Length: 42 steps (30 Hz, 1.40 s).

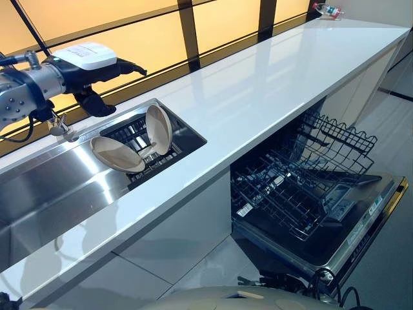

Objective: Pick up plates and place into dishwasher.

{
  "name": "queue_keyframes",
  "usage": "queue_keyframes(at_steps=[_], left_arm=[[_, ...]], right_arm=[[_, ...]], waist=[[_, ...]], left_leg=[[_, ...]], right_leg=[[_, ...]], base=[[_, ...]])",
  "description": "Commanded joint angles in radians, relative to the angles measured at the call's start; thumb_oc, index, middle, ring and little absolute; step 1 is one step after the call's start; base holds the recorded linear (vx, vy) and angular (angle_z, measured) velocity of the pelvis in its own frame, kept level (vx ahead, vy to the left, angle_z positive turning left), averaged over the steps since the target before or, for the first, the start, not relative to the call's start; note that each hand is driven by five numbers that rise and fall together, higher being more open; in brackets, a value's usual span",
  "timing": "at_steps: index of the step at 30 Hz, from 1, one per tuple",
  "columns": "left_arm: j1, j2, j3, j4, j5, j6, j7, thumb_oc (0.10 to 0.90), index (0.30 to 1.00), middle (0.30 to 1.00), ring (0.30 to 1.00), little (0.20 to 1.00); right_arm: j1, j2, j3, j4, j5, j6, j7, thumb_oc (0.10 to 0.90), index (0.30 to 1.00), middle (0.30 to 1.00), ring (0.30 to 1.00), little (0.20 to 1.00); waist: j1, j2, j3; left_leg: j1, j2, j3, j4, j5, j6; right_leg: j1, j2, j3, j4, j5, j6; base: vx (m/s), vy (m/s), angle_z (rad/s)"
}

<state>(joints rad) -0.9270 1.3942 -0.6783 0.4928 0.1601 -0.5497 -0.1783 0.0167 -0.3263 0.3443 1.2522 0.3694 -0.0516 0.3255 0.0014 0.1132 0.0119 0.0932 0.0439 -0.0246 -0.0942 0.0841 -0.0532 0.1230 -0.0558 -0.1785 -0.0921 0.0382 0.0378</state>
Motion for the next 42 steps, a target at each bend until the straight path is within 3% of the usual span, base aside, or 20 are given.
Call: queue_keyframes(at_steps=[1, 6, 19, 34, 39, 42], left_arm=[[-0.040, 0.111, 0.227, 0.138, 0.002, -0.005, 0.117, 0.800, 0.900, 0.900, 0.900, 0.900], [0.107, 0.111, 0.352, 0.145, 0.054, -0.039, 0.157, 0.800, 0.900, 0.900, 0.900, 0.900], [0.261, 0.111, 0.457, 0.115, 0.156, -0.054, 0.184, 0.800, 0.900, 0.900, 0.900, 0.900], [0.296, 0.096, 0.476, 0.063, 0.214, -0.036, 0.135, 0.800, 0.900, 0.900, 0.900, 0.900], [0.320, 0.088, 0.481, 0.116, 0.245, -0.090, 0.143, 0.800, 0.900, 0.900, 0.900, 0.900], [0.323, 0.079, 0.476, 0.087, 0.231, -0.064, 0.119, 0.800, 0.900, 0.900, 0.900, 0.900]], right_arm=[[0.023, 0.026, 0.013, -0.012, -0.042, -0.006, 0.026, 0.800, 0.900, 0.900, 0.900, 0.900], [0.021, 0.020, 0.012, -0.010, -0.048, -0.004, 0.029, 0.800, 0.900, 0.900, 0.900, 0.900], [0.023, 0.016, 0.004, -0.009, -0.059, -0.006, 0.032, 0.800, 0.900, 0.900, 0.900, 0.900], [0.021, 0.018, -0.008, 0.003, -0.061, -0.013, 0.032, 0.800, 0.900, 0.900, 0.900, 0.900], [0.025, 0.011, -0.009, -0.002, -0.065, -0.015, 0.036, 0.800, 0.900, 0.900, 0.900, 0.900], [0.025, 0.013, -0.011, -0.002, -0.065, -0.012, 0.036, 0.800, 0.900, 0.900, 0.900, 0.900]], waist=[[0.011, -0.019, 0.002], [0.018, -0.019, 0.003], [0.024, -0.017, 0.005], [0.023, -0.020, 0.004], [0.016, -0.019, 0.005], [0.016, -0.022, 0.005]], left_leg=[[0.038, -0.088, 0.053, 0.007, -0.077, 0.058], [0.038, -0.088, 0.048, 0.007, -0.078, 0.059], [0.039, -0.089, 0.047, 0.007, -0.080, 0.061], [0.040, -0.088, 0.050, 0.007, -0.081, 0.061], [0.041, -0.088, 0.053, 0.007, -0.081, 0.061], [0.042, -0.088, 0.053, 0.007, -0.082, 0.061]], right_leg=[[0.015, 0.011, -0.001, 0.005, 0.008, 0.041], [0.017, 0.009, -0.008, 0.005, 0.005, 0.039], [0.018, 0.007, -0.011, 0.005, 0.004, 0.037], [0.017, 0.007, -0.007, 0.005, 0.004, 0.039], [0.015, 0.008, -0.004, 0.005, 0.005, 0.040], [0.016, 0.008, 0.000, 0.005, 0.005, 0.039]], base=[[0.01, 0.013, 0.04], [0.00, 0.000, 0.00], [0.00, 0.001, 0.02], [0.00, 0.000, 0.00], [0.00, 0.000, 0.00], [0.00, 0.000, 0.00]])
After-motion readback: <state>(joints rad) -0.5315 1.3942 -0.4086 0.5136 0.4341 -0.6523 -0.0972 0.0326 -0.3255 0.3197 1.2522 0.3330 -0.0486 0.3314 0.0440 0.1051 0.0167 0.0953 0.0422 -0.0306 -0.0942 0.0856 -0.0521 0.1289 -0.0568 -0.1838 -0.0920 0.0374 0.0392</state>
